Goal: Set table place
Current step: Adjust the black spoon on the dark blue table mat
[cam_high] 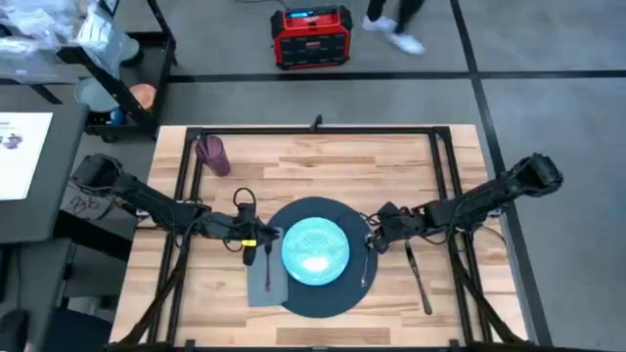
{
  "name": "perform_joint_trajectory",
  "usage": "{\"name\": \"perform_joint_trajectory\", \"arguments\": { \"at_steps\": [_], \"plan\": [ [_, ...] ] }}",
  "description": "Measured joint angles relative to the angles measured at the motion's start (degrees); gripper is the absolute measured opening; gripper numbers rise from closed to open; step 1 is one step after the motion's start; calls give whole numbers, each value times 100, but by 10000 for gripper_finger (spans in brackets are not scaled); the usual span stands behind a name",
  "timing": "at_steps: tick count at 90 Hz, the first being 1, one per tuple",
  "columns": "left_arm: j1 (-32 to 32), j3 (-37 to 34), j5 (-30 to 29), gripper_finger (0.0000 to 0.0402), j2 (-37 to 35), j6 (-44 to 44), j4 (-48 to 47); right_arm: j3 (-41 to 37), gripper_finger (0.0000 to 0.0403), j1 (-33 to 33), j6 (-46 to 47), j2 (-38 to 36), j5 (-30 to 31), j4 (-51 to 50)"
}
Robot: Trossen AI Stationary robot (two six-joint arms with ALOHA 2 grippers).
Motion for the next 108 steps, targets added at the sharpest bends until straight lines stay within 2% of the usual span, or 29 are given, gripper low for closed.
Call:
{"name": "perform_joint_trajectory", "arguments": {
  "at_steps": [26,43,70,108],
  "plan": [
    [0,0,0,56,0,-4,-2,-1,0,-141,-176,0,3,143],
    [0,0,0,56,0,-2,-6,-1,0,-79,330,0,10,-333],
    [0,0,0,56,0,85,-10,-1,0,152,421,0,-146,-65],
    [0,0,0,56,0,66,-4,-1,0,43,-35,-2,-150,206]
  ]
}}
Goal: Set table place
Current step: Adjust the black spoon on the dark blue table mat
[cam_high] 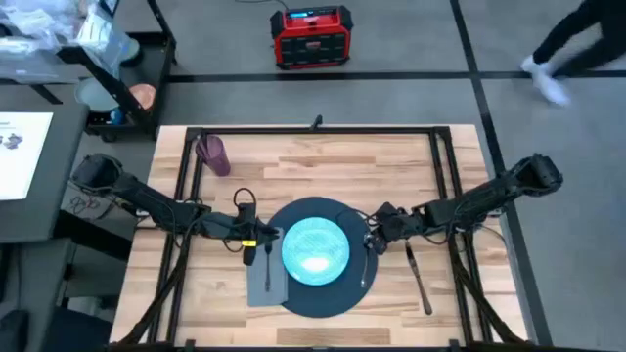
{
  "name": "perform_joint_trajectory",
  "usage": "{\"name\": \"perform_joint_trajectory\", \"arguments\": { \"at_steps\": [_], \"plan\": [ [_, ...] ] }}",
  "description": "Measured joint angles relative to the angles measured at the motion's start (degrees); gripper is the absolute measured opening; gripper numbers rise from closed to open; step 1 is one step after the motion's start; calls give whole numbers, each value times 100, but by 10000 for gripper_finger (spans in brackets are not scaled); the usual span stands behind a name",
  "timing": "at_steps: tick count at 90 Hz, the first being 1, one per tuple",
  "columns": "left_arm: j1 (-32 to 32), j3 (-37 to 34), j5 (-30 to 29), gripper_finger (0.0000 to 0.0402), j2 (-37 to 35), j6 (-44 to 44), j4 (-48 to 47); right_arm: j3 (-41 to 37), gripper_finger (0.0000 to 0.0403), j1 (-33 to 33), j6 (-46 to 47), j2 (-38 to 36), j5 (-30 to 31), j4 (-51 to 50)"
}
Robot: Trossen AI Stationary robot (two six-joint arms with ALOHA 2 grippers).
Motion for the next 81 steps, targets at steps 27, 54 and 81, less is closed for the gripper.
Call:
{"name": "perform_joint_trajectory", "arguments": {
  "at_steps": [27,54,81],
  "plan": [
    [0,0,1,56,0,1,-2,0,0,142,609,0,278,-456],
    [0,0,0,56,0,17,-2,0,0,159,475,2,22,-130],
    [0,0,0,56,0,17,-2,0,0,146,417,2,-3,-49]
  ]
}}
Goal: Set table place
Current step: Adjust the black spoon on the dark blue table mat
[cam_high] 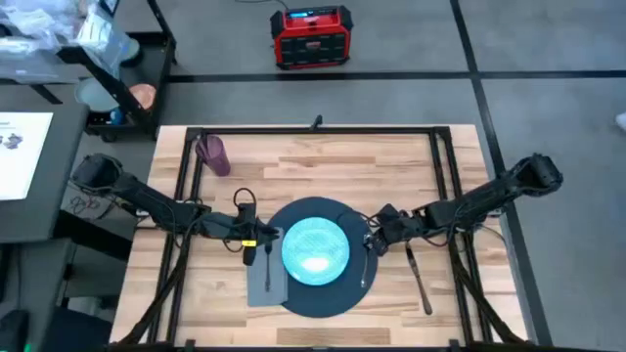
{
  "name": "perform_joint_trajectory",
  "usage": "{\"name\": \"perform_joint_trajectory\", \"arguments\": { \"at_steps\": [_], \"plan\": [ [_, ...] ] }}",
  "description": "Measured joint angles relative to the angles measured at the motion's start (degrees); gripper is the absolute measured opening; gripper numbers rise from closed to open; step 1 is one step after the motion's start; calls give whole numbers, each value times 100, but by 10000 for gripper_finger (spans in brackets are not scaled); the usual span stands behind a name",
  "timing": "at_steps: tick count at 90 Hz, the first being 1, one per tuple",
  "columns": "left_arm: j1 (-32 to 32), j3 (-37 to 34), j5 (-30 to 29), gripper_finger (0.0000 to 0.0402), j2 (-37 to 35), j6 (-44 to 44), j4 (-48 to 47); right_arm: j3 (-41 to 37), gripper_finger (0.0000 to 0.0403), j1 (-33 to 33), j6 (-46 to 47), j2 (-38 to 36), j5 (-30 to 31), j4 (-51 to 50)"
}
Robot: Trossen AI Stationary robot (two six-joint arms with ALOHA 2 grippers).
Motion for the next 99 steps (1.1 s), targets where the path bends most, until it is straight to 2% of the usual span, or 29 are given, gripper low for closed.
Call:
{"name": "perform_joint_trajectory", "arguments": {
  "at_steps": [9,22,44,73,99],
  "plan": [
    [0,0,0,56,0,2,-1,0,0,24,-2,0,62,-80],
    [0,0,2,56,0,2,-42,0,0,198,3,-43,454,18],
    [0,-2,4,56,2,-14,-146,-2,0,317,583,5,477,-450],
    [0,-2,2,56,2,-18,-140,0,0,227,463,110,441,-116],
    [0,-2,4,56,2,-46,-131,2,0,77,263,718,187,644]
  ]
}}
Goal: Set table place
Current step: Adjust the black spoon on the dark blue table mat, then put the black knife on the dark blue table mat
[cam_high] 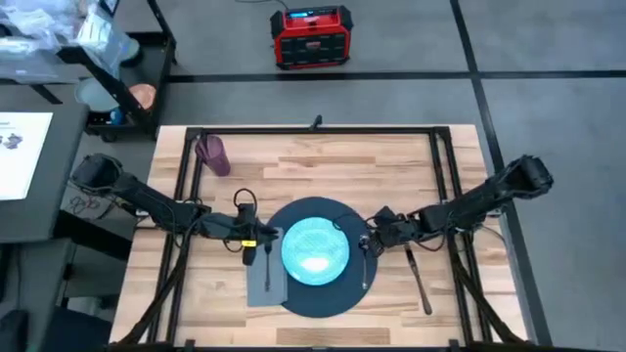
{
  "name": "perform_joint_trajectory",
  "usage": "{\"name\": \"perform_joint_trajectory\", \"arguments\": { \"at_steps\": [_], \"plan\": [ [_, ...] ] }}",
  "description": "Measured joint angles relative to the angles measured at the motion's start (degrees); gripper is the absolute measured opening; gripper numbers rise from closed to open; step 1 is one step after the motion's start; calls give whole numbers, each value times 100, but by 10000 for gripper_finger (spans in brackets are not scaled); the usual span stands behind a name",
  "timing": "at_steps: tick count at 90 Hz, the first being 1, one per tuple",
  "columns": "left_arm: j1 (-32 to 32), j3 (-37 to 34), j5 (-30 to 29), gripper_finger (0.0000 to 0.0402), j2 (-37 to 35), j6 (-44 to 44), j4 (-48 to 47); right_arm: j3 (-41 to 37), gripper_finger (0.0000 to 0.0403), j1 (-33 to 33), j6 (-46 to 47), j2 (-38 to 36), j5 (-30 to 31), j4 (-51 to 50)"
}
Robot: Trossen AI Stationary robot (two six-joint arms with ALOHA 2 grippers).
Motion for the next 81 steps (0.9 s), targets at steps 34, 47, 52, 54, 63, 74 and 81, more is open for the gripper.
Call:
{"name": "perform_joint_trajectory", "arguments": {
  "at_steps": [34,47,52,54,63,74,81],
  "plan": [
    [0,0,27,56,0,0,0,2,0,-29,-119,-379,1014,-335],
    [0,0,26,56,0,0,-4,2,0,108,194,-696,1020,-946],
    [0,0,26,56,0,2,-5,2,0,234,473,-833,1018,-1325],
    [0,0,26,56,0,1,-7,2,0,300,598,-888,1016,-1484],
    [0,0,31,56,0,2,-13,0,0,699,1329,-1164,901,-2200],
    [0,0,39,56,0,22,-13,0,0,1479,2272,-1435,856,-2644],
    [0,0,44,56,0,24,-13,0,0,2090,2934,-1536,901,-2768]
  ]
}}
